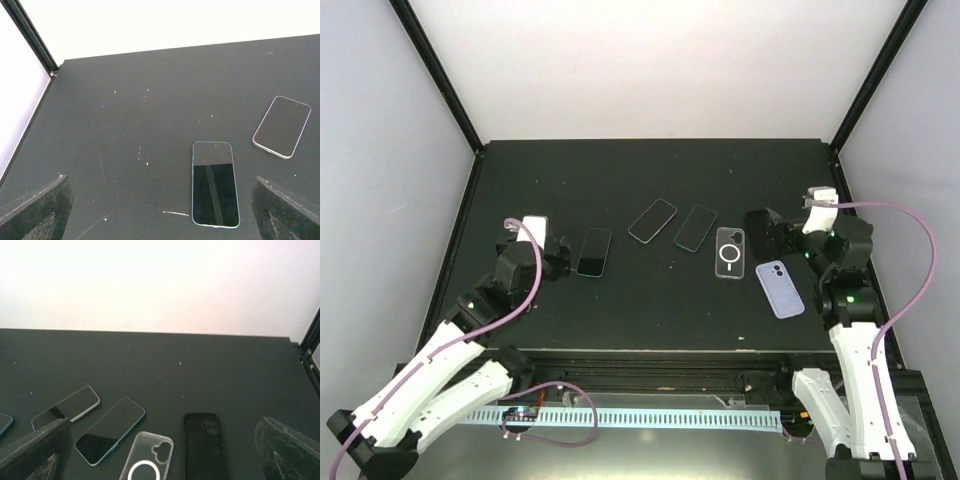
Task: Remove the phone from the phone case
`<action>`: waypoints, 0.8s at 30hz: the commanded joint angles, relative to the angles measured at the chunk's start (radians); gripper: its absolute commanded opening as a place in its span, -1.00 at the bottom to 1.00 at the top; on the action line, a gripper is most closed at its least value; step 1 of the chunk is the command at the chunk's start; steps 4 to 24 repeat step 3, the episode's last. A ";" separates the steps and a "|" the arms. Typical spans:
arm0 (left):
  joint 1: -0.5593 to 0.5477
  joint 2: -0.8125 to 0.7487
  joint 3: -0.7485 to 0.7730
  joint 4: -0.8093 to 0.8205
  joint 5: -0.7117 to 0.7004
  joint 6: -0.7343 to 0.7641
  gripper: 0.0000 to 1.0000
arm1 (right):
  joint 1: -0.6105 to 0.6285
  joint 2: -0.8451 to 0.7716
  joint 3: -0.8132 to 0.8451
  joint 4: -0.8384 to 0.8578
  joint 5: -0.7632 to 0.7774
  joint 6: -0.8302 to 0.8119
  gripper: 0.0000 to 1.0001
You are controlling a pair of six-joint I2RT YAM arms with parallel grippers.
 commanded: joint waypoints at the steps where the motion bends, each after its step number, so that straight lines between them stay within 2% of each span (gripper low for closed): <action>1: 0.014 0.001 0.008 0.015 -0.020 -0.008 0.98 | 0.005 -0.025 -0.005 0.058 -0.046 0.011 1.00; 24: 0.014 0.002 0.006 0.015 -0.016 -0.003 0.98 | 0.002 -0.026 -0.010 0.055 -0.069 0.016 1.00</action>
